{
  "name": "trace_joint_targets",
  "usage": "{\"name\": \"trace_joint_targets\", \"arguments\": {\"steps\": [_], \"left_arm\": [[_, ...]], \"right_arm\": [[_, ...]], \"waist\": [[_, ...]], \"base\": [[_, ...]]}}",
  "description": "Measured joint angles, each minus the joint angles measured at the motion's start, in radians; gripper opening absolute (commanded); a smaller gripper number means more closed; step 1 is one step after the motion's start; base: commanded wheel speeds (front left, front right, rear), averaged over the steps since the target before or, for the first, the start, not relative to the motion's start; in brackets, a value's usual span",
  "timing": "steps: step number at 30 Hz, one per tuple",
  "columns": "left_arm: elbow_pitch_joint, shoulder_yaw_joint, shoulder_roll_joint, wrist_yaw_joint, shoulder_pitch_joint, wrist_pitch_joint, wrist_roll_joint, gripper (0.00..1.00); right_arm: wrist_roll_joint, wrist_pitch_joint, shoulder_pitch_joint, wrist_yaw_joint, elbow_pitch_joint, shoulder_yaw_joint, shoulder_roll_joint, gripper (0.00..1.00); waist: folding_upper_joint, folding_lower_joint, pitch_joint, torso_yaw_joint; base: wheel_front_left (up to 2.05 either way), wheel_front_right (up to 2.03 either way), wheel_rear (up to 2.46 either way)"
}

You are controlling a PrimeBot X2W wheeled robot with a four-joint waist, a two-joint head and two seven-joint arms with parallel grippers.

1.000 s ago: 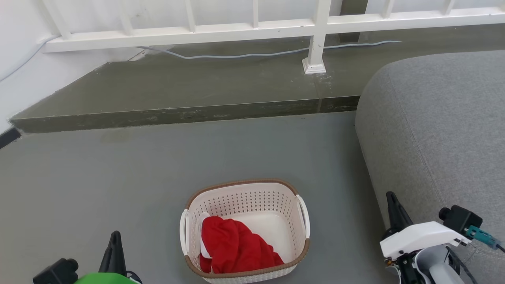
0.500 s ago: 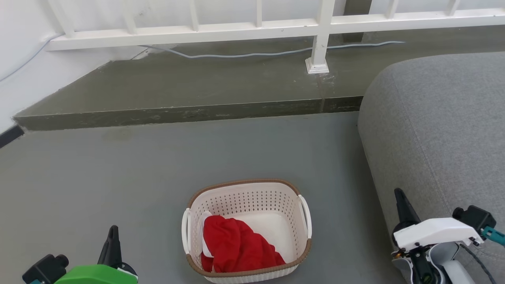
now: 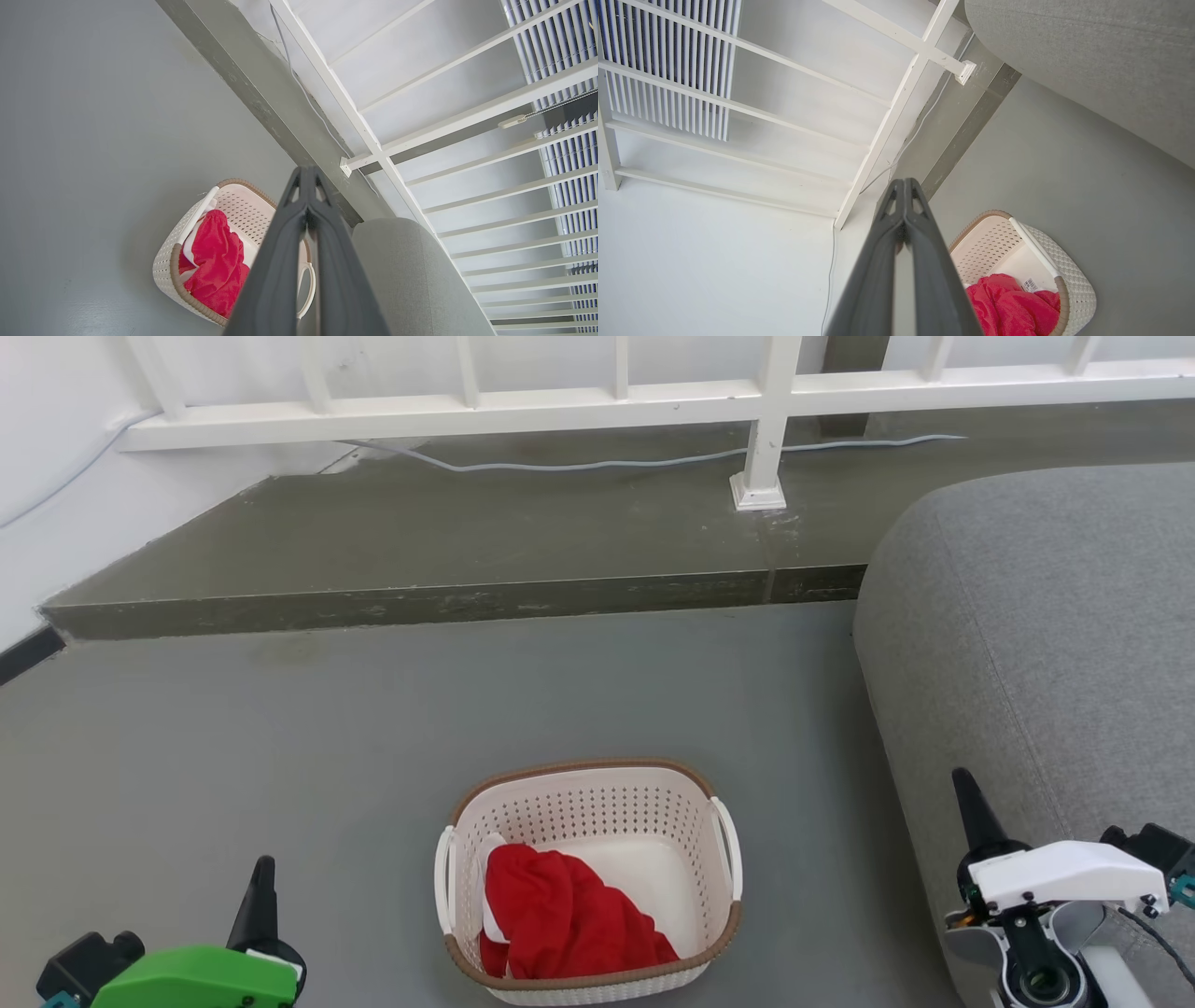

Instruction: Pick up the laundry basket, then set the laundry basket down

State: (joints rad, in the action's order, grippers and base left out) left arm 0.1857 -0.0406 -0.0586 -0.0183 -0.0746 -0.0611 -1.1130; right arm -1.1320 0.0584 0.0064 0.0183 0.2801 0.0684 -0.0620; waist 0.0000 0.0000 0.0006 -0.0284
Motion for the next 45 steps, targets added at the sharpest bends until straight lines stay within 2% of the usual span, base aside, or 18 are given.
{"name": "trace_joint_targets", "arguments": {"steps": [36,45], "left_arm": [[0.069,0.053,-0.008,-0.089,0.104,0.114,-0.490,0.00],[0.081,0.064,-0.011,-0.101,0.121,0.122,-0.539,0.00]], "right_arm": [[-0.463,-0.121,-0.050,0.089,0.000,-0.142,-0.001,0.00],[-0.507,-0.130,-0.061,0.096,0.000,-0.158,-0.001,0.00]], "waist": [[0.0000,0.0000,0.002,0.026],[0.0000,0.0000,0.002,0.028]], "base": [[0.00,0.00,0.00],[0.00,0.00,0.00]]}}
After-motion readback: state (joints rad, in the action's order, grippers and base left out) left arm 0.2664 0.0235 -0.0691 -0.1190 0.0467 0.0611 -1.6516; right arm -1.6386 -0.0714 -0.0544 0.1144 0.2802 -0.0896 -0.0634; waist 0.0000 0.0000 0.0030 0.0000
